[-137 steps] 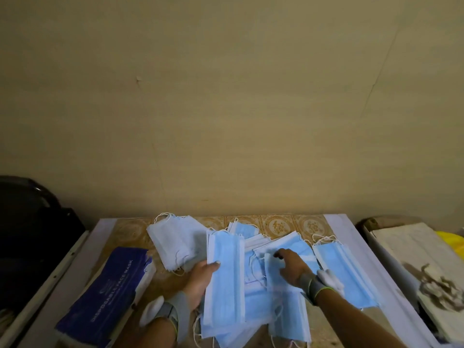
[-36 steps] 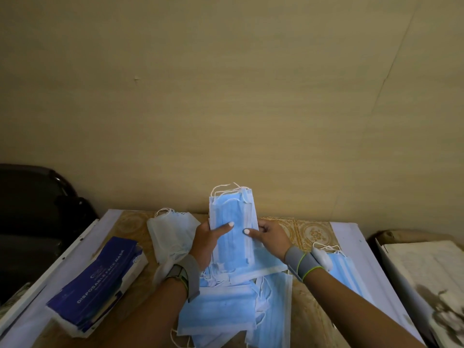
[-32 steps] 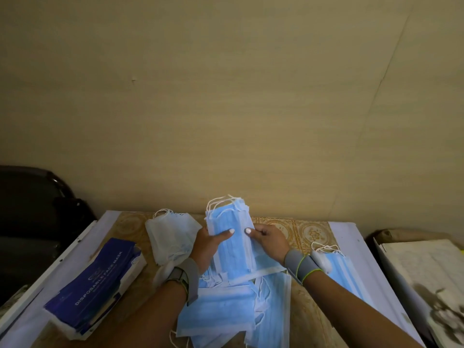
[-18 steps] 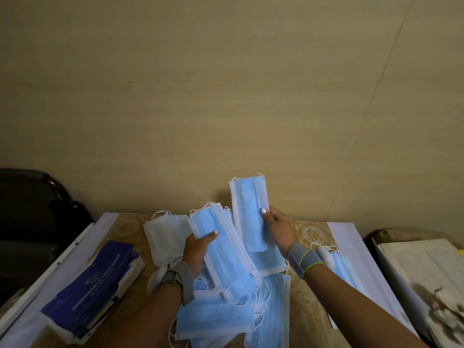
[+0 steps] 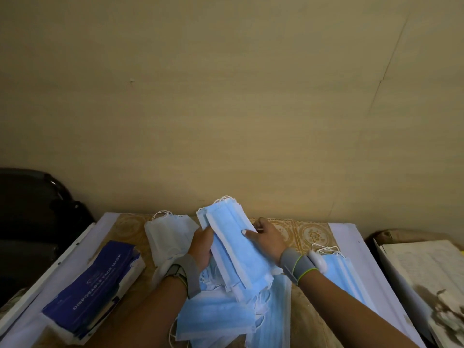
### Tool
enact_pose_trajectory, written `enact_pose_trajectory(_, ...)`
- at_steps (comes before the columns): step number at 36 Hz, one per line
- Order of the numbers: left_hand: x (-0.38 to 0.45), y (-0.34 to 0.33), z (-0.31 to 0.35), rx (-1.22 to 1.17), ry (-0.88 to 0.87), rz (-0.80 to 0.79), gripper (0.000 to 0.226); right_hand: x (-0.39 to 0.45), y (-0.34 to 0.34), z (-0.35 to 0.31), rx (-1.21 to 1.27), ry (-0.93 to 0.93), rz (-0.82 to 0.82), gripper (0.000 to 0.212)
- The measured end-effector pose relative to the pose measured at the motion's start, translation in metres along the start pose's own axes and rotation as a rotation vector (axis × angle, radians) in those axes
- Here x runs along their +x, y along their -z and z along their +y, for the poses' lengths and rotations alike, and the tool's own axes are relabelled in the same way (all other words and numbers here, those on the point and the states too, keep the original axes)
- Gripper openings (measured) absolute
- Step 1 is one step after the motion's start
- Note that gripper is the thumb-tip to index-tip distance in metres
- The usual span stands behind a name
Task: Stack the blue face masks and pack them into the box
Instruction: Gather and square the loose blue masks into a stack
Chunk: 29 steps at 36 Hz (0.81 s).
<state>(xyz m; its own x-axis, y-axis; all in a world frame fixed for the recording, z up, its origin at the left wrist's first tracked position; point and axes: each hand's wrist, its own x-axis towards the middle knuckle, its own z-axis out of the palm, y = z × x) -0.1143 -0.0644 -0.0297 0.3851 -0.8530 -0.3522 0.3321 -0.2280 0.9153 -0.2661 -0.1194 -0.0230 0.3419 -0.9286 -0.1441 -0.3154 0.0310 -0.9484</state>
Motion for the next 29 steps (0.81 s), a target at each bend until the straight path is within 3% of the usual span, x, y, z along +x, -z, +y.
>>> enact_pose_trajectory(5,-0.004,-0.015,0.010,0.009,0.070,-0.012,0.064,-0.004,-0.005,0.007,-0.026,-0.046,-0.048,0.028)
enact_pose_trajectory(8,-0.010,-0.022,0.015,0.057,0.013,-0.041,0.091,-0.002,-0.005,0.009,-0.032,-0.004,-0.031,0.025)
enact_pose_trajectory(9,-0.010,-0.022,0.014,0.080,-0.063,-0.059,0.086,-0.002,-0.005,0.008,-0.008,0.013,-0.011,0.026)
enact_pose_trajectory(11,-0.012,-0.021,0.012,0.111,-0.158,-0.094,0.047,-0.002,-0.004,0.006,0.058,0.050,0.039,0.028)
enact_pose_trajectory(12,-0.010,-0.019,0.010,0.135,-0.174,-0.098,0.040,-0.002,-0.004,0.007,0.093,0.062,0.056,0.031)
enact_pose_trajectory(15,-0.008,-0.017,0.005,0.178,-0.191,-0.095,0.052,-0.005,-0.004,0.010,0.149,0.083,0.061,0.048)
enact_pose_trajectory(20,-0.009,-0.014,-0.008,0.262,-0.186,-0.202,0.036,-0.007,-0.005,0.029,0.120,0.017,-0.012,0.064)
enact_pose_trajectory(25,-0.006,-0.011,-0.026,0.348,-0.171,-0.211,0.056,-0.008,-0.010,0.043,0.093,-0.037,-0.088,0.053)
enact_pose_trajectory(29,-0.006,-0.011,-0.033,0.379,-0.175,-0.203,0.047,-0.004,-0.011,0.042,0.024,-0.030,-0.054,0.034)
